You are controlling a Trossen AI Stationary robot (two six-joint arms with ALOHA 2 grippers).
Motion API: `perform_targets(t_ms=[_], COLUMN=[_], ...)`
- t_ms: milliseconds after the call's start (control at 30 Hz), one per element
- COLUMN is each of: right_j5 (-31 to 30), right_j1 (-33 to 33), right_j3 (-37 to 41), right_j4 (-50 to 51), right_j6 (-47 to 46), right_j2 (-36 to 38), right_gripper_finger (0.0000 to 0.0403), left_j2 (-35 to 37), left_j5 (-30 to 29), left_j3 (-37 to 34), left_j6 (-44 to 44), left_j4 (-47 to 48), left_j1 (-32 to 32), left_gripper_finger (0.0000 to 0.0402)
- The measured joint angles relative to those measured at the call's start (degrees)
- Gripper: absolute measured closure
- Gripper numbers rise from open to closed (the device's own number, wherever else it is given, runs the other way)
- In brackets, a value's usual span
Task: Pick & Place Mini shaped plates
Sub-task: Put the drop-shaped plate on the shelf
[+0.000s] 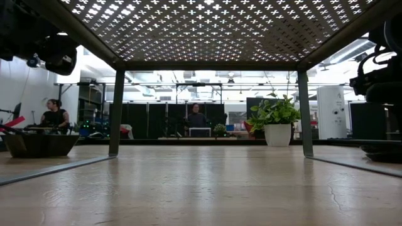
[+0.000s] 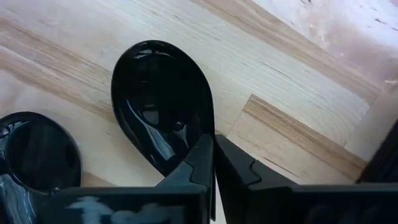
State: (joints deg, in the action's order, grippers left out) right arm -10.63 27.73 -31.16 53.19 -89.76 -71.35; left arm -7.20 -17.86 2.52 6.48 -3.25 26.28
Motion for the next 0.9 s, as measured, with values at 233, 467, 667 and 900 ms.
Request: perform_targets(t_ms=[233,467,667,900], right_j5=[-1.42,-4.73,-5.29,-9.31], right_j1=[0.00,-0.04,-0.02,0.00], right_j3=[-0.69,-4.67,-10.94,-21.03], right_j4=[0.17,2.81,13.14,21.22], right_j6=[0.71,3.16,3.71,7.58], right_j2=[0.37,1.37,1.64,1.66], right_gripper_finger=[0.0394,0.0395,0.0395,0.0395], left_j2=[0.00,0.00,-0.02,-0.02], left_j5=[-0.01,-0.01,-0.01,-0.01], left_j3=[0.00,0.00,0.00,0.00], left_j6=[-0.02,-0.02,-0.02,-0.04], left_j4=[0.00,0.35,0.33,0.35], left_j1=[0.02,0.02,0.02,0.02], left_gripper_finger=[0.0238,0.0238,0.0238,0.0238])
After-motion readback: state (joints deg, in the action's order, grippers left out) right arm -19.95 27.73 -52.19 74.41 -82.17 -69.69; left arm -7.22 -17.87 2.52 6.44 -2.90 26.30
